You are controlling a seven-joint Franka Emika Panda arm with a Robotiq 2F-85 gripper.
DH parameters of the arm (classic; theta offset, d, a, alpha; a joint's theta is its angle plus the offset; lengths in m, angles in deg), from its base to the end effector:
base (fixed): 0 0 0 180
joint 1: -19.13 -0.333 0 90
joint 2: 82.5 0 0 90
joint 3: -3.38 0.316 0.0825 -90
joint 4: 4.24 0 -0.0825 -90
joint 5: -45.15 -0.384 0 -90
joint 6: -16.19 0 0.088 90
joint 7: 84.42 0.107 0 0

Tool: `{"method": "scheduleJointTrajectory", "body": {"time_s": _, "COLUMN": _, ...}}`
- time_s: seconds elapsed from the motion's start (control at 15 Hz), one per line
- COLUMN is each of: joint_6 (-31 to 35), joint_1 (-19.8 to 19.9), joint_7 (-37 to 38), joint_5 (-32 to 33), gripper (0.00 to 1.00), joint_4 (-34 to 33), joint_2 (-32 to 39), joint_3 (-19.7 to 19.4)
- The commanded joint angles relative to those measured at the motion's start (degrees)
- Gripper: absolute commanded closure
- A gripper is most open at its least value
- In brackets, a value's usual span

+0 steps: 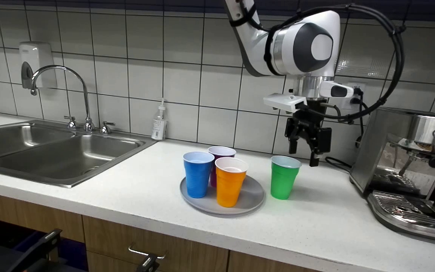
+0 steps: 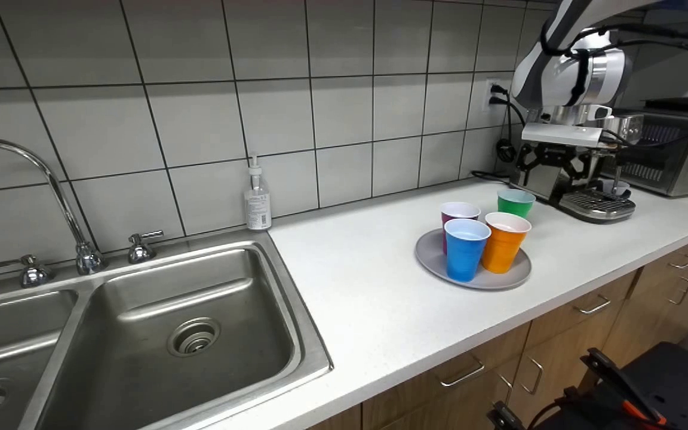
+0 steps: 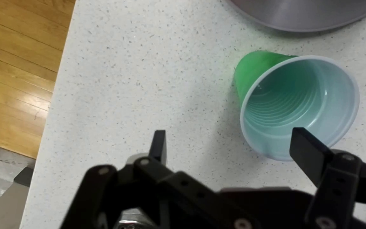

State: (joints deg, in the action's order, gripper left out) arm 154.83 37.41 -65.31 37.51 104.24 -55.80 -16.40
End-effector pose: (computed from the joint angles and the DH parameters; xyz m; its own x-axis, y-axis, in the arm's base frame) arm 0.5132 -0.3837 0.2784 0.4931 -0.8634 0.1068 -0.8693 -0.4937 0.0221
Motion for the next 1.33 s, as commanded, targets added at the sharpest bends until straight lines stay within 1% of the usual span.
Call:
{"method": "scheduleJointTrajectory", "body": {"time_s": 0.0, "joint_6": -3.17, "joint_1": 1.77, "joint_7": -2.12, "joint_5": -1.11, "gripper": 0.00, "joint_4": -4.35, "joint_2": 2.78, "joint_3": 1.36}}
{"method": "scheduleJointTrajectory", "body": {"time_s": 0.73, "joint_6": -5.17, "joint_1": 2.54, "joint_7": -2.17, "joint_5": -0.80, "gripper": 0.00, "joint_4": -8.80, "joint_2": 7.57, "joint_3": 1.67}}
{"method": "scheduleJointTrajectory", "body": {"time_s": 0.87, "joint_6": -5.44, "joint_1": 2.66, "joint_7": -2.26, "joint_5": -0.86, "gripper": 0.11, "joint_4": -9.37, "joint_2": 8.18, "joint_3": 1.79}}
{"method": "scheduleJointTrajectory", "body": {"time_s": 1.0, "joint_6": -5.68, "joint_1": 2.75, "joint_7": -2.30, "joint_5": -0.87, "gripper": 0.06, "joint_4": -9.85, "joint_2": 8.70, "joint_3": 1.87}}
{"method": "scheduleJointTrajectory", "body": {"time_s": 1.07, "joint_6": -5.82, "joint_1": 2.78, "joint_7": -2.28, "joint_5": -0.86, "gripper": 0.07, "joint_4": -10.10, "joint_2": 8.97, "joint_3": 1.88}}
{"method": "scheduleJointTrajectory", "body": {"time_s": 1.13, "joint_6": -5.95, "joint_1": 2.82, "joint_7": -2.28, "joint_5": -0.87, "gripper": 0.14, "joint_4": -10.39, "joint_2": 9.27, "joint_3": 1.91}}
{"method": "scheduleJointTrajectory", "body": {"time_s": 1.2, "joint_6": -6.14, "joint_1": 2.88, "joint_7": -2.29, "joint_5": -0.91, "gripper": 0.32, "joint_4": -10.69, "joint_2": 9.58, "joint_3": 1.93}}
{"method": "scheduleJointTrajectory", "body": {"time_s": 1.27, "joint_6": -6.37, "joint_1": 2.94, "joint_7": -2.28, "joint_5": -0.94, "gripper": 0.36, "joint_4": -10.96, "joint_2": 9.80, "joint_3": 1.93}}
